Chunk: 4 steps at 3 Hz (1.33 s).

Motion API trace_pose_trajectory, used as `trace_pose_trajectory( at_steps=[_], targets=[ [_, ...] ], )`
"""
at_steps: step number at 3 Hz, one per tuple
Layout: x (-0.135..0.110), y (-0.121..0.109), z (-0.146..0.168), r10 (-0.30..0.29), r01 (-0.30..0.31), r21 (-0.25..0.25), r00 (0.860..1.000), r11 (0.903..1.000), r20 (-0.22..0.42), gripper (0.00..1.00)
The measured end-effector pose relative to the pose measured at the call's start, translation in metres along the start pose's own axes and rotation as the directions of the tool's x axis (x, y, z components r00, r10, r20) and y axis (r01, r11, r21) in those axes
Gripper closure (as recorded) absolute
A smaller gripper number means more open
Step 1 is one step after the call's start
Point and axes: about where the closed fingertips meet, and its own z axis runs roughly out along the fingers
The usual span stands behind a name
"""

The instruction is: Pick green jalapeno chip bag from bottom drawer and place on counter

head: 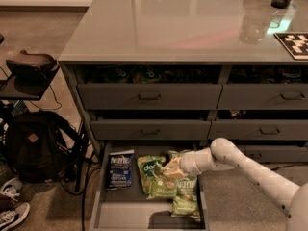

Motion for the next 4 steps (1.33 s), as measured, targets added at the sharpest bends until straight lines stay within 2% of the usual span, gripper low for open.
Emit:
trace_pose_trajectory(
  at_steps=[2, 3, 4],
  targets=[
    [-0.109, -0.010, -0.030, -0.134, 0.134, -0.001, 0.986, 0.9909, 0.097, 1.00],
    [-0.155, -0.016, -0.053, -0.181, 0.178, 0.044, 0.980, 0.9830, 0.083, 1.00],
    [-0.155, -0.016, -0.053, -0.182, 0.178, 0.044, 0.980, 0.9829, 0.084, 1.00]
  ],
)
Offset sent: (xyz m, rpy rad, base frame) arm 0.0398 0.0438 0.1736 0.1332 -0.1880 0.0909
